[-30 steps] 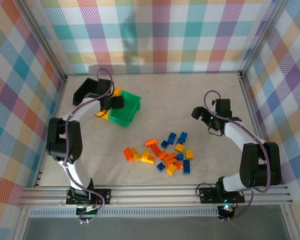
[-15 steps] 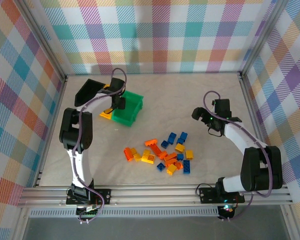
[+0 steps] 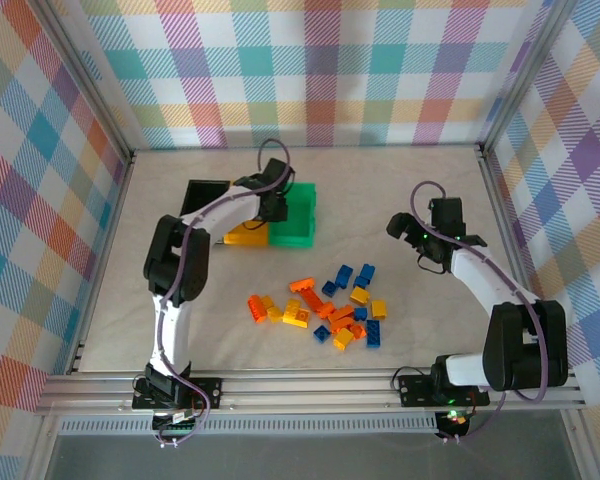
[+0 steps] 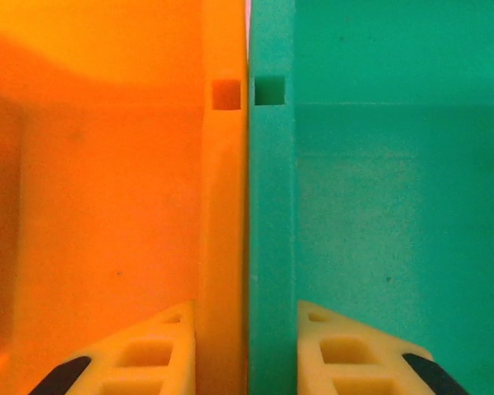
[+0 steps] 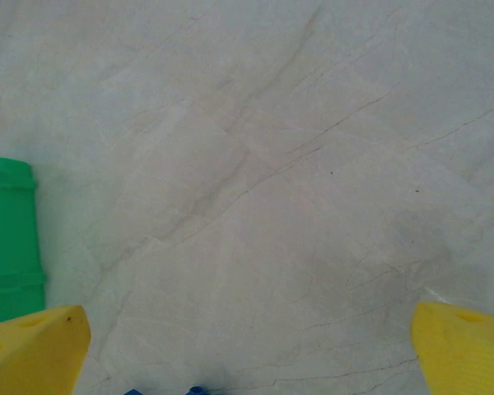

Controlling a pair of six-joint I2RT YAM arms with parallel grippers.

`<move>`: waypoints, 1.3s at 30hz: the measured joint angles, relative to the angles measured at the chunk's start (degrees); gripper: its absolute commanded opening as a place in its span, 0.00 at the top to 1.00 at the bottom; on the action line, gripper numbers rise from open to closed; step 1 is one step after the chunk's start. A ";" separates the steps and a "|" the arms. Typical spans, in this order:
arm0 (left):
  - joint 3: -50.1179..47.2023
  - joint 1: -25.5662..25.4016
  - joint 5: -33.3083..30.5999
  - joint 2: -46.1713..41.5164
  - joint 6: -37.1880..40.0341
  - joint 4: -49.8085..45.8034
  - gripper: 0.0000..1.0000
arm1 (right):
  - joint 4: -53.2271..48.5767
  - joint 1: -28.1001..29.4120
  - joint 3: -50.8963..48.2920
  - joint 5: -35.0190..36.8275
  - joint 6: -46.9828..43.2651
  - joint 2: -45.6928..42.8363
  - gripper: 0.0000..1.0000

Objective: Sort the legos into containers by color

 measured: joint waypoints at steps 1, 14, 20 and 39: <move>1.36 -1.42 -0.70 0.81 -1.40 -0.96 1.00 | -0.07 -0.02 0.00 0.24 0.15 -0.33 0.00; 16.85 -14.60 -6.38 9.70 -16.87 -12.00 1.00 | -2.01 -0.02 -1.86 1.46 0.68 -5.14 0.00; 23.56 -15.39 -7.32 13.51 -19.87 -15.98 0.72 | -2.89 -0.02 -2.21 1.40 0.85 -6.69 0.00; -4.00 -15.50 -4.92 -15.26 -18.08 -0.92 0.00 | -3.56 12.31 -3.48 -2.86 3.28 -2.36 0.25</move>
